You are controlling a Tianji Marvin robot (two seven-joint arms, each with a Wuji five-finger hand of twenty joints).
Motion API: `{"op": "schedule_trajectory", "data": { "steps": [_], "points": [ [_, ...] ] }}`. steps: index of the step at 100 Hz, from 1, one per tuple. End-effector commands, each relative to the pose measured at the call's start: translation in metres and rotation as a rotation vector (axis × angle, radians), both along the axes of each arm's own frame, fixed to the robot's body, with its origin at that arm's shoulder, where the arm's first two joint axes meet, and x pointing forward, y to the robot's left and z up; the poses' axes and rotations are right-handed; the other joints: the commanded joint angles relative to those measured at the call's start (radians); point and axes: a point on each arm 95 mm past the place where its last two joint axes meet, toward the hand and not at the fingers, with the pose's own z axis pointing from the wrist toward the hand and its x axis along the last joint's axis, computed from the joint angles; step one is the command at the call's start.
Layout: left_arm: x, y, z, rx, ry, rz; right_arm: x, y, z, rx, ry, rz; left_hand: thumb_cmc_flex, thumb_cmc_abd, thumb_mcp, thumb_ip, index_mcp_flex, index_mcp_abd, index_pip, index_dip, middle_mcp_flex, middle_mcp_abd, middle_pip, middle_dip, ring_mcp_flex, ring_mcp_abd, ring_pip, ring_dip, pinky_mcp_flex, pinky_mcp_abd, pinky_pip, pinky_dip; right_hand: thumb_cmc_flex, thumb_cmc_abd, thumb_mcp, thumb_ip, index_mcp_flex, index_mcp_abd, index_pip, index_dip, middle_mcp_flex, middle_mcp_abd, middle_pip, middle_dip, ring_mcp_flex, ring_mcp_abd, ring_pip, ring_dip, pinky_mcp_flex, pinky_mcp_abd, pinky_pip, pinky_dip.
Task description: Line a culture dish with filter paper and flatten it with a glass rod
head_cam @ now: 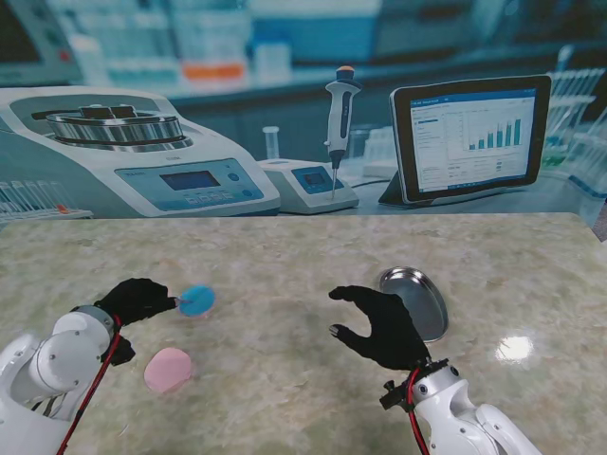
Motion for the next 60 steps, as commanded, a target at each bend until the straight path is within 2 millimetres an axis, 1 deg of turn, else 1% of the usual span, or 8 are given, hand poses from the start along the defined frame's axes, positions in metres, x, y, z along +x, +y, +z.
{"op": "schedule_trajectory", "data": {
  "steps": [1, 37, 60],
  "points": [
    [0.000, 0.000, -0.005, 0.004, 0.021, 0.004, -0.002, 0.003, 0.000, 0.007, 0.006, 0.002, 0.003, 0.028, -0.003, 0.027, 0.033, 0.175, 0.092, 0.018, 0.091, -0.156, 0.108, -0.009, 0.066, -0.157, 0.085, 0.007, 0.051, -0.016, 0.203, 0.015, -0.009, 0.019, -0.002, 0.016, -0.026, 0.011, -0.017, -0.014, -0.026, 0.006, 0.008, -0.008, -0.023, -0.020, -0.005, -0.016, -0.007, -0.020, 0.015, -0.014],
    [0.009, 0.000, -0.010, 0.053, 0.001, 0.035, -0.002, 0.003, 0.000, 0.007, 0.006, 0.000, 0.002, 0.029, -0.004, 0.028, 0.029, 0.173, 0.091, 0.020, 0.091, -0.156, 0.108, -0.009, 0.066, -0.158, 0.085, 0.007, 0.051, -0.017, 0.202, 0.015, -0.009, 0.019, -0.001, 0.016, -0.026, 0.012, -0.018, -0.014, -0.026, 0.007, 0.009, -0.008, -0.023, -0.019, -0.005, -0.016, -0.007, -0.021, 0.015, -0.014],
    [0.010, -0.002, -0.010, 0.054, -0.021, 0.042, -0.002, 0.002, -0.001, 0.008, 0.006, -0.003, 0.001, 0.028, -0.003, 0.028, 0.030, 0.174, 0.092, 0.020, 0.091, -0.156, 0.108, -0.009, 0.066, -0.158, 0.084, 0.007, 0.051, -0.018, 0.201, 0.014, -0.010, 0.019, -0.002, 0.016, -0.025, 0.012, -0.018, -0.014, -0.025, 0.005, 0.009, -0.008, -0.022, -0.020, -0.005, -0.016, -0.007, -0.020, 0.015, -0.014]
  ]
}}
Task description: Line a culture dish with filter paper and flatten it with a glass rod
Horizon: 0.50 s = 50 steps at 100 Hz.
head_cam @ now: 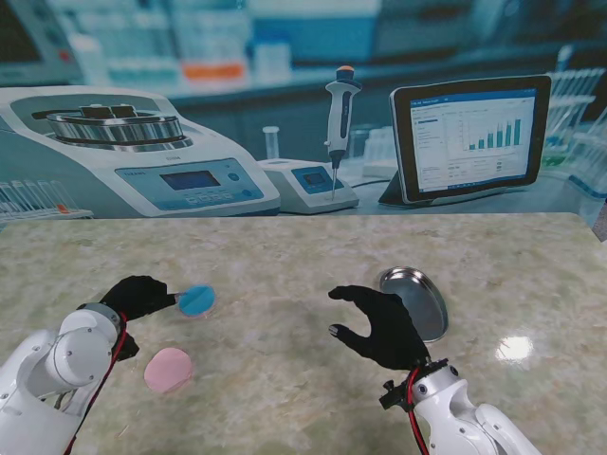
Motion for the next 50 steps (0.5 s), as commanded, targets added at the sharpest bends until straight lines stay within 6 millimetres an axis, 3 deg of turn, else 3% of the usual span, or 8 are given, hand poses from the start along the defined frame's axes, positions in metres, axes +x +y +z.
{"op": "schedule_trajectory", "data": {
  "steps": [1, 50],
  "points": [
    [-0.002, -0.002, -0.001, -0.004, 0.000, -0.003, -0.002, 0.001, -0.001, 0.006, 0.007, -0.002, 0.002, 0.028, -0.001, 0.028, 0.030, 0.174, 0.092, 0.020, 0.091, -0.156, 0.108, -0.009, 0.066, -0.158, 0.084, 0.007, 0.051, -0.017, 0.201, 0.014, -0.010, 0.019, -0.002, 0.016, -0.025, 0.010, -0.018, -0.014, -0.026, 0.005, 0.009, -0.008, -0.022, -0.020, -0.005, -0.016, -0.007, -0.020, 0.009, -0.014],
    [-0.020, -0.008, 0.014, -0.029, -0.020, -0.079, -0.001, 0.002, -0.002, 0.009, 0.005, 0.001, 0.002, 0.030, -0.005, 0.027, 0.029, 0.172, 0.092, 0.020, 0.091, -0.156, 0.108, -0.009, 0.066, -0.159, 0.084, 0.006, 0.051, -0.022, 0.200, 0.011, -0.010, 0.018, -0.001, 0.016, -0.025, 0.011, -0.018, -0.014, -0.026, 0.006, 0.008, -0.008, -0.023, -0.020, -0.005, -0.016, -0.007, -0.020, 0.009, -0.014]
  ]
}}
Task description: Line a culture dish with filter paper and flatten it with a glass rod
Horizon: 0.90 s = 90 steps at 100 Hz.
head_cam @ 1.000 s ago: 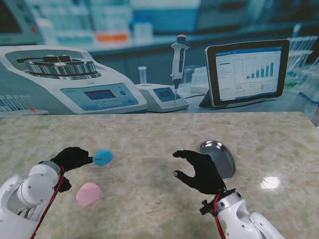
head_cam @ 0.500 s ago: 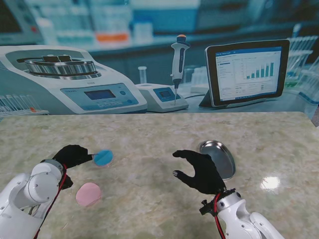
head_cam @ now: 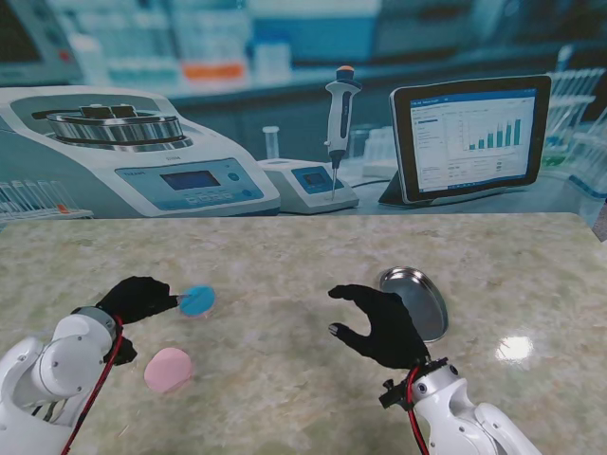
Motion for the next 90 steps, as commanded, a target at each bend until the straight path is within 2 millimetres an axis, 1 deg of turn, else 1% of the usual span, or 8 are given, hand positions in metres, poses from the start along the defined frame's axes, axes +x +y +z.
{"op": "schedule_trajectory", "data": {
  "steps": [1, 24, 61, 90],
  "points": [
    [-0.004, -0.002, -0.001, 0.003, 0.011, -0.013, -0.002, 0.002, -0.003, 0.008, 0.009, 0.000, 0.002, 0.029, -0.004, 0.027, 0.029, 0.172, 0.092, 0.020, 0.090, -0.155, 0.108, -0.009, 0.066, -0.159, 0.084, 0.006, 0.051, -0.021, 0.200, 0.011, -0.009, 0.018, -0.001, 0.016, -0.025, 0.011, -0.018, -0.014, -0.027, 0.007, 0.008, -0.008, -0.023, -0.020, -0.005, -0.016, -0.007, -0.020, 0.009, -0.014],
    [-0.003, -0.002, -0.006, 0.017, 0.033, -0.011, -0.002, 0.002, -0.003, 0.009, 0.009, 0.000, 0.003, 0.031, -0.007, 0.028, 0.029, 0.172, 0.092, 0.021, 0.090, -0.155, 0.108, -0.009, 0.066, -0.161, 0.084, 0.006, 0.051, -0.022, 0.201, 0.009, -0.009, 0.019, -0.002, 0.016, -0.025, 0.011, -0.019, -0.014, -0.027, 0.007, 0.008, -0.008, -0.023, -0.020, -0.005, -0.016, -0.008, -0.020, 0.009, -0.014],
    [0.006, -0.001, -0.018, 0.049, 0.057, 0.019, -0.002, 0.002, -0.003, 0.008, 0.009, 0.000, 0.004, 0.031, -0.010, 0.028, 0.027, 0.172, 0.091, 0.021, 0.090, -0.155, 0.108, -0.009, 0.066, -0.162, 0.084, 0.006, 0.051, -0.024, 0.202, 0.008, -0.010, 0.019, -0.002, 0.016, -0.026, 0.011, -0.019, -0.014, -0.027, 0.006, 0.007, -0.008, -0.024, -0.020, -0.006, -0.017, -0.007, -0.020, 0.009, -0.014],
    [0.013, 0.000, -0.020, 0.046, 0.039, 0.047, -0.002, 0.002, -0.003, 0.008, 0.010, -0.001, 0.002, 0.029, -0.007, 0.029, 0.028, 0.171, 0.092, 0.021, 0.090, -0.155, 0.108, -0.009, 0.066, -0.164, 0.084, 0.005, 0.052, -0.027, 0.203, 0.006, -0.010, 0.018, -0.001, 0.016, -0.025, 0.010, -0.019, -0.014, -0.027, 0.007, 0.008, -0.008, -0.023, -0.020, -0.006, -0.016, -0.007, -0.020, 0.009, -0.014]
  ]
}}
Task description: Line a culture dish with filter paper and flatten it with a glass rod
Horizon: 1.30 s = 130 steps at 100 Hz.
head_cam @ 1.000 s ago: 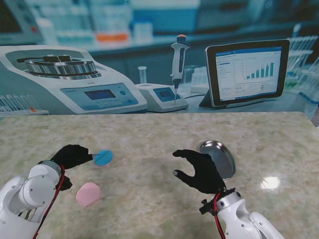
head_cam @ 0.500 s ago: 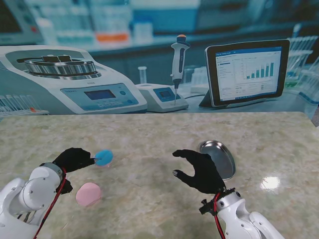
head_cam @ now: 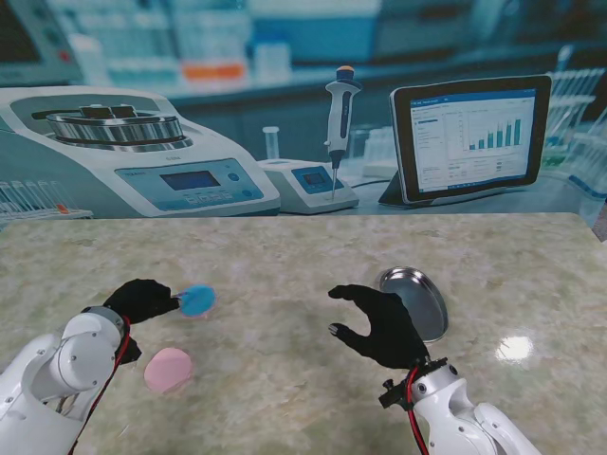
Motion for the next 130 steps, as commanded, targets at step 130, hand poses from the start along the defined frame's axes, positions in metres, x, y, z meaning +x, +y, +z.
{"op": "schedule_trajectory", "data": {
  "steps": [130],
  "points": [
    [-0.006, -0.004, 0.001, -0.026, 0.008, -0.018, -0.002, 0.002, -0.001, 0.008, 0.006, 0.000, 0.004, 0.025, -0.004, 0.027, 0.026, 0.170, 0.092, 0.022, 0.090, -0.155, 0.108, -0.009, 0.066, -0.164, 0.084, 0.004, 0.051, -0.022, 0.205, 0.003, -0.009, 0.019, -0.003, 0.016, -0.025, 0.010, -0.019, -0.014, -0.029, 0.008, 0.007, -0.009, -0.024, -0.020, -0.006, -0.015, -0.007, -0.021, 0.009, -0.013]
  ]
}}
